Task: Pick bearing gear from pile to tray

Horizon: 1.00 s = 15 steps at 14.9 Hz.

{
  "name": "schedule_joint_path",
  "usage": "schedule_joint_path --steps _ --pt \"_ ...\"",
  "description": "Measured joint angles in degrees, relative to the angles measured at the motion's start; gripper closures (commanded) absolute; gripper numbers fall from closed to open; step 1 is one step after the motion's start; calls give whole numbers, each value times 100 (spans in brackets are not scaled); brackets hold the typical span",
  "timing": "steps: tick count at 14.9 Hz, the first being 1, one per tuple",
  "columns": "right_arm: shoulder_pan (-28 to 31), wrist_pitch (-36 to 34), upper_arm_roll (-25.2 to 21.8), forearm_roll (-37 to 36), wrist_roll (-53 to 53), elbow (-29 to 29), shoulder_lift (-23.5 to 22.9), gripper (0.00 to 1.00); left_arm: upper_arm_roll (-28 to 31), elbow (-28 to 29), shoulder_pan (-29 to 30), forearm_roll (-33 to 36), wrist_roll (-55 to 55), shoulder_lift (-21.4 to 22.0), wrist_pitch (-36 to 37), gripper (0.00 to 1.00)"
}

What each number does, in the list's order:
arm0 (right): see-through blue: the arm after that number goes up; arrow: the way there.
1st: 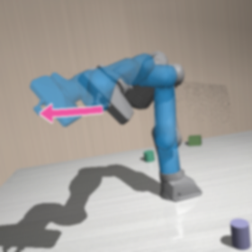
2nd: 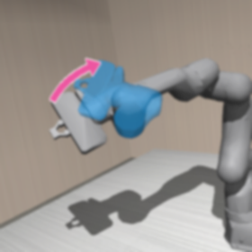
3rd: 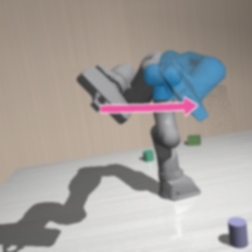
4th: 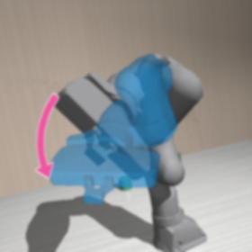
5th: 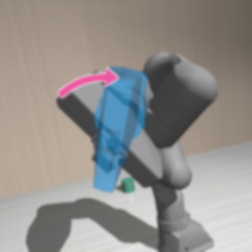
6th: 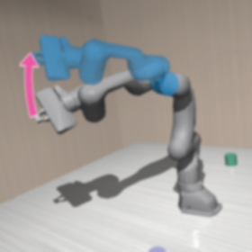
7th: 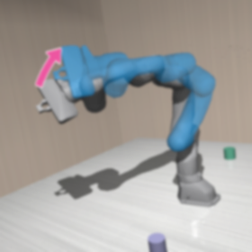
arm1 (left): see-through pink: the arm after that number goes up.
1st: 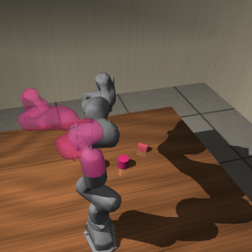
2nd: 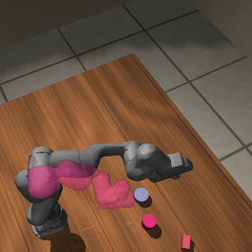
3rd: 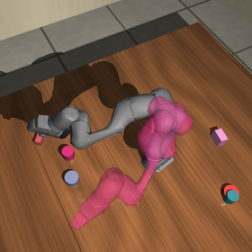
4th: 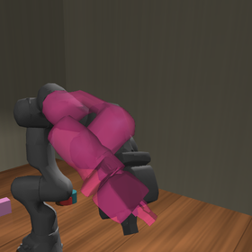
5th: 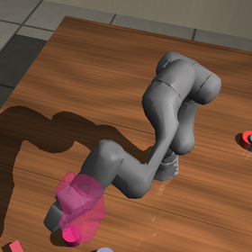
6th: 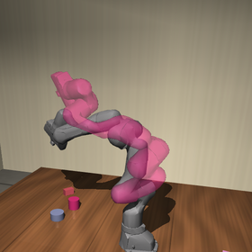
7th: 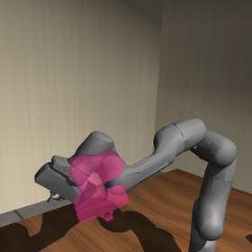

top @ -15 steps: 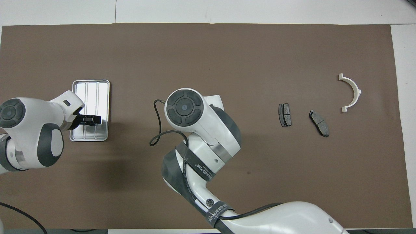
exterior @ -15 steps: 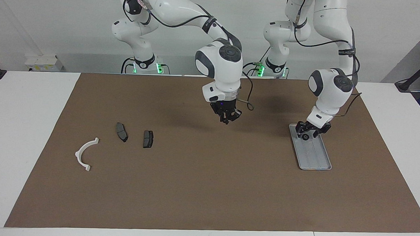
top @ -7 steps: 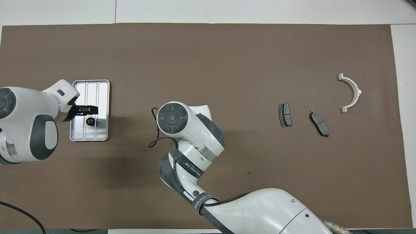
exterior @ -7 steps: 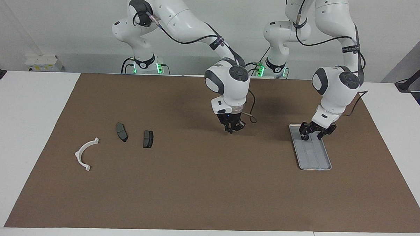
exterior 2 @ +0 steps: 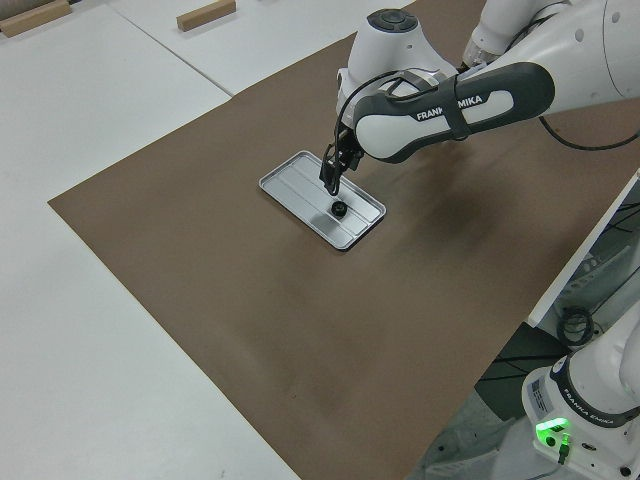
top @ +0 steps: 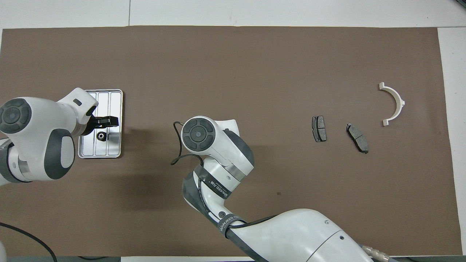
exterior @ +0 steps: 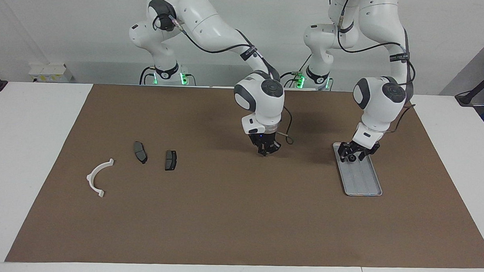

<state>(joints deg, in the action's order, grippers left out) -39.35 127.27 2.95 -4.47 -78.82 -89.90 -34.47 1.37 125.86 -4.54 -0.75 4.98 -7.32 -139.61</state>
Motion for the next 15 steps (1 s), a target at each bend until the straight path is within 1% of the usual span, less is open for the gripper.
schedule_joint_path --steps 3,4,5,6,7,11,13,15 --pt "0 4 -2 0 0 -8 1 100 -8 14 -163 0 385 -3 -44 20" --pt "0 4 -2 0 0 -8 1 73 -8 18 -245 -1 502 -6 -76 20" --pt "0 4 -2 0 0 -8 1 41 -10 24 -325 -1 596 -8 -100 20" --pt "0 4 -2 0 -1 -8 1 13 -11 29 -384 -1 670 -10 -116 20" --pt "-1 4 -2 0 -1 -8 1 0 -9 36 -418 -1 708 -13 -124 20" --pt "-10 -23 2 0 -2 17 11 0 9 69 -424 -1 752 -27 -177 20" --pt "-9 -222 1 -6 -2 138 25 0 4 70 -436 -1 895 -28 -188 20" --pt "1 -432 -10 -73 -2 336 32 0 3 69 -622 4 1220 -28 -189 20"
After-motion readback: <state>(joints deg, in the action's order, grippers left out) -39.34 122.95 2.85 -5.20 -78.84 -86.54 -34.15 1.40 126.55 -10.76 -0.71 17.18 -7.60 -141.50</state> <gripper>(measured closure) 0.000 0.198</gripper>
